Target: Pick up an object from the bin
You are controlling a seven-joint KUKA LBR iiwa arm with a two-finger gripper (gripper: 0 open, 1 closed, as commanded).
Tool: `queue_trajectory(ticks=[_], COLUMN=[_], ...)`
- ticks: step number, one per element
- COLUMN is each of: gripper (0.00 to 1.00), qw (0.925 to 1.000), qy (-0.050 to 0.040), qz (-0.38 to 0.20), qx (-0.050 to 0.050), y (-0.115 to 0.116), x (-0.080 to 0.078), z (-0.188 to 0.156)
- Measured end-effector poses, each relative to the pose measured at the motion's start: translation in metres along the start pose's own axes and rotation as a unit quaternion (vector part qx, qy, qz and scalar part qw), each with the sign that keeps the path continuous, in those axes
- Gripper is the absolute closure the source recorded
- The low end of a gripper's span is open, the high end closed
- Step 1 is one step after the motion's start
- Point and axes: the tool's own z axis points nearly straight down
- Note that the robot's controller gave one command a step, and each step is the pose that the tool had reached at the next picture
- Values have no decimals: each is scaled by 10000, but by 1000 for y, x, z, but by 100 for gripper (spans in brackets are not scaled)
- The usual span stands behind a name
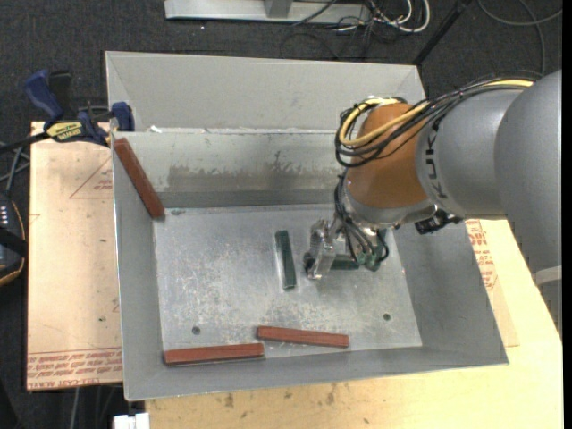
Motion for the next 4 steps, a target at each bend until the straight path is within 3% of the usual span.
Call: queue_trajectory(ticks=[2, 3, 4], gripper=[100, 100, 100], qw=[10000, 10000, 10000], qy=[10, 52, -2], qz=[2, 1, 0], qx=[3, 15, 9], y=[0, -1, 0], x=[1, 3, 0], z=[-3, -21, -38])
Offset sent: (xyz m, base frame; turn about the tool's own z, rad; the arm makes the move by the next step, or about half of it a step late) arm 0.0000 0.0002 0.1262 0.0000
